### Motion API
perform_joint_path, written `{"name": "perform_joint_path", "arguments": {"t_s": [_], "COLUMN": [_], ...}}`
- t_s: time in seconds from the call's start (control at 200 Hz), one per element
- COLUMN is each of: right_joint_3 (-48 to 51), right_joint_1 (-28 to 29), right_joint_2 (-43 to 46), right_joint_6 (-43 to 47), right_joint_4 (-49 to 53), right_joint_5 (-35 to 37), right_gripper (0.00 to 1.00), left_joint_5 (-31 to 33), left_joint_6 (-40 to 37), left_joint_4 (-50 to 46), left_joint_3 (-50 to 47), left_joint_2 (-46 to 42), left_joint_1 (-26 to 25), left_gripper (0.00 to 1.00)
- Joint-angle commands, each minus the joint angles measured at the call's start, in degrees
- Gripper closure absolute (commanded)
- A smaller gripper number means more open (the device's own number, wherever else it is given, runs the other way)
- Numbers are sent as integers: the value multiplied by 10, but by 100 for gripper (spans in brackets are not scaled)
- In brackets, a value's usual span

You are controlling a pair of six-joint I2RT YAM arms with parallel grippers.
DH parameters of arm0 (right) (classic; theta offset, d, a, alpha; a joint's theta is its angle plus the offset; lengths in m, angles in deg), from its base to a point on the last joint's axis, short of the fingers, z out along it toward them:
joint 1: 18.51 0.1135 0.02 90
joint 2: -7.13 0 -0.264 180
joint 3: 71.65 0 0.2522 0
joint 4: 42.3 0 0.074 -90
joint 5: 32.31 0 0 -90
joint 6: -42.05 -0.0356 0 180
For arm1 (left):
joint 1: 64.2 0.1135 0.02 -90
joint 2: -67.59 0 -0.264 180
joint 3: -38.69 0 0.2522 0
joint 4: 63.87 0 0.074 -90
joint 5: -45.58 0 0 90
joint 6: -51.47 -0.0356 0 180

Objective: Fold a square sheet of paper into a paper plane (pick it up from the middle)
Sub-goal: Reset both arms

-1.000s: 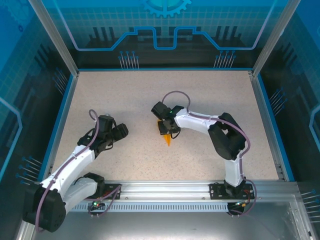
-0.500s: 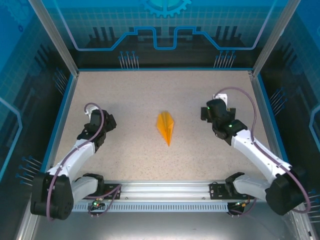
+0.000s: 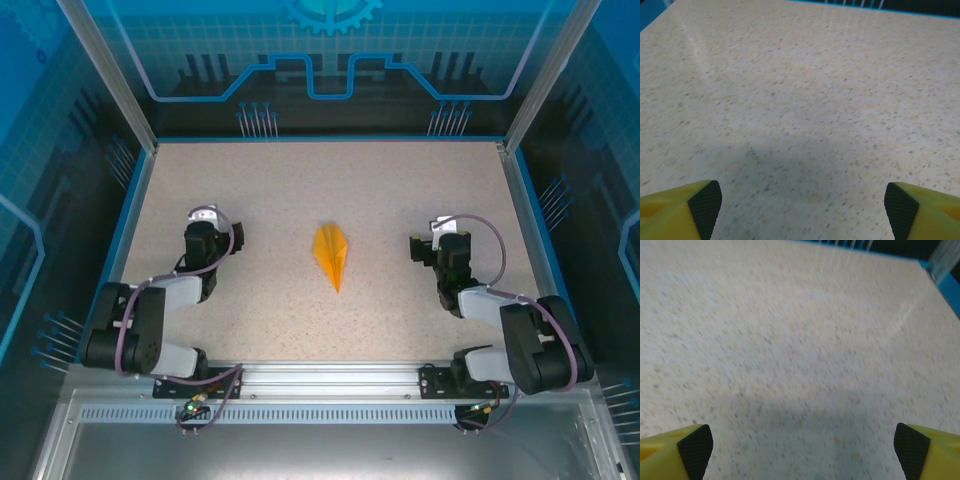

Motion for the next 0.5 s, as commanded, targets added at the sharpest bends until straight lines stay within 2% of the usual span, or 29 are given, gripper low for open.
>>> {"name": "perform_joint_path", "arguments": {"t_s": [0.0,0.035,0.065,0.075,0.09,0.11,0.18,0.26,0.495], "right_joint_3": [11,2,-10,-16,-28,-47,-63,-59,-60], "right_joint_1": [-14,-13,-13,-16,-21,-29,-40,-36,-30], "right_joint_2": [-48,-88,-107,-105,-99,-91,-99,-99,-100], "right_joint_6": [40,58,62,56,43,25,5,-19,-15], "right_joint_4": [-158,-176,-184,-166,-127,-77,-63,-74,-77], "right_joint_5": [-90,-122,-120,-117,-112,-102,-78,-13,-5], "right_gripper": [3,1,1,1,1,1,1,1,1], "left_joint_5": [-77,-98,-100,-100,-94,-89,-86,-86,-93], "left_joint_6": [-41,-46,-44,-40,-33,-30,-30,-30,-33], "left_joint_4": [138,78,87,87,81,77,80,84,78], "left_joint_3": [-21,1,5,4,5,5,4,3,5], "left_joint_2": [47,42,47,46,44,43,44,45,44], "left_joint_1": [8,9,13,16,19,20,20,20,20], "left_gripper": [11,11,9,9,3,2,2,2,2]}}
